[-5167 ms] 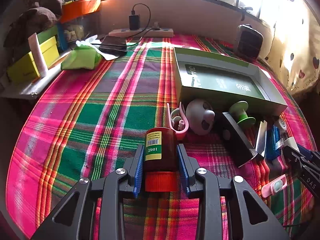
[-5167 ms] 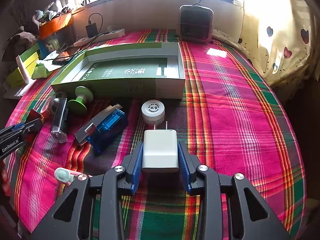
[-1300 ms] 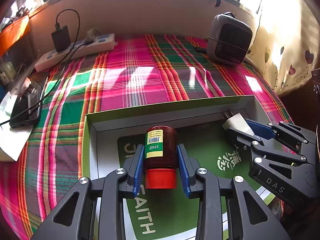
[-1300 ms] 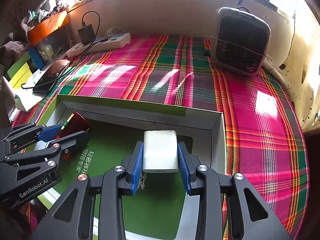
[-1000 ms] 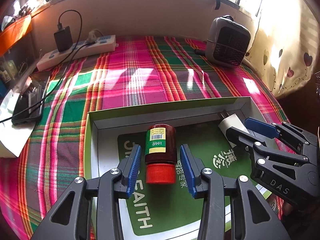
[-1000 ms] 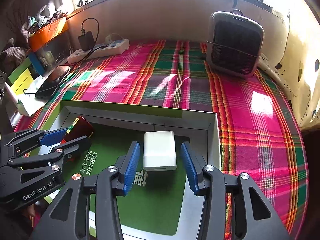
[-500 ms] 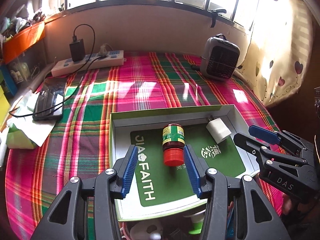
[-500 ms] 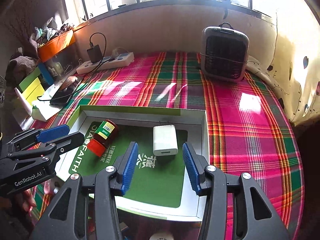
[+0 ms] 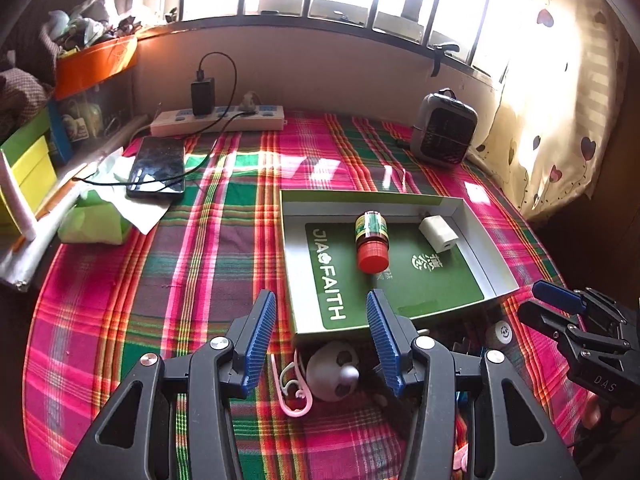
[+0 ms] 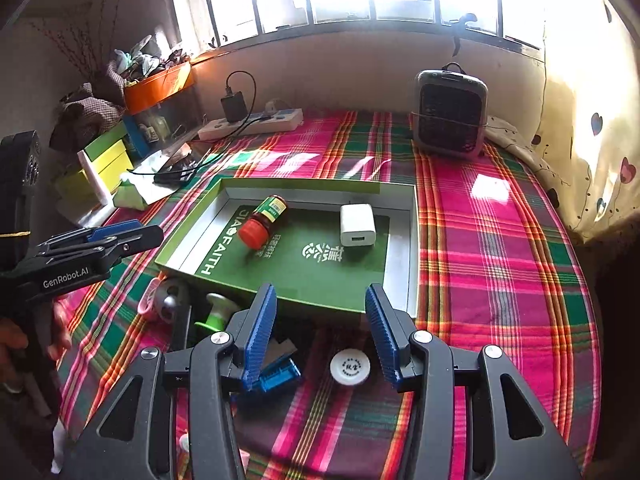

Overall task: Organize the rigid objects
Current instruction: 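Move both tools back toward the remaining items beside the tray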

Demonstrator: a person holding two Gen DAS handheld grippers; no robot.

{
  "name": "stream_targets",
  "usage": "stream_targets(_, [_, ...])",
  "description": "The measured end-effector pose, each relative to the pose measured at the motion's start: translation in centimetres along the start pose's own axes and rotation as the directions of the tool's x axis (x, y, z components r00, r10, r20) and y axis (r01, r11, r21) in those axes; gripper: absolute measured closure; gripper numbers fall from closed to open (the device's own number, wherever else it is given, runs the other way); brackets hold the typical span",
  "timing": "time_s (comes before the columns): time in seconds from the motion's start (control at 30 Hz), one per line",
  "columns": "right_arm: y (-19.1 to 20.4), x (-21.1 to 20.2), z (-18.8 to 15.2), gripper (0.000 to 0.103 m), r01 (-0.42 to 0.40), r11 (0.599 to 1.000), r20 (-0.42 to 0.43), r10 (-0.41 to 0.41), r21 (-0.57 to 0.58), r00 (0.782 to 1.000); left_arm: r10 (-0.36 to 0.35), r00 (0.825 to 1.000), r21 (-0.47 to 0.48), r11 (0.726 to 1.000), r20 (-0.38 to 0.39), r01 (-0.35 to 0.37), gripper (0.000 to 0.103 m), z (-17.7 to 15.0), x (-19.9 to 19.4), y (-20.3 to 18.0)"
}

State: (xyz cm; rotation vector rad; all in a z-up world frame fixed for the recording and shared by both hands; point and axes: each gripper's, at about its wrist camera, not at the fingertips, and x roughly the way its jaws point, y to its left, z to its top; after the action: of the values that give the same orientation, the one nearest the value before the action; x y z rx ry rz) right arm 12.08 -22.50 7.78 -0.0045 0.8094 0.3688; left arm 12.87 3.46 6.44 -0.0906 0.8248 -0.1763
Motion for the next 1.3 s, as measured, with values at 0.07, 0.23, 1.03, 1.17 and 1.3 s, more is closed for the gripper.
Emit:
stream_targets(0.07, [0.4,-0.6,-1.0,0.055,-0.029,0.999,0.001,0.029,-0.015,1.0,0.015,1.0,-0.014,1.0,-0.005,-0.015,0.056,-0.9,-0.4,0.7])
stream_targets(0.23, [1.8,-0.9,-3.8,0.055,-0.106,0.992,-0.03,0.104,-0.07,0.994,0.025,0.999,-0.054,0.998,-0.033,-0.027,0.056,-3.2,-0.8,2.3])
stream_targets(1.03, [6.4,-0.2,-9.6,0.055,-0.275,0.924,-0.223,0.219,-0.264,0.95,0.013,0.996,-0.106,0.994,-0.083,-0.022,0.056,-6.9,-0.8,3.9])
stream_targets(1.17, [7.2,0.3,-9.8,0.055,-0.27,0.921,-0.224,0.211,-0.281,0.952,0.003,0.996,-0.101,0.995,-0.089,-0.012,0.056,-6.9,-0.6,3.7])
stream_targets(1.3, [7.6,0.7,-9.6,0.055,-0.246,0.925,-0.209,0.19,-0.29,0.959,-0.015,0.996,-0.098,0.995,-0.09,0.006,0.056,-6.7,-0.3,3.4])
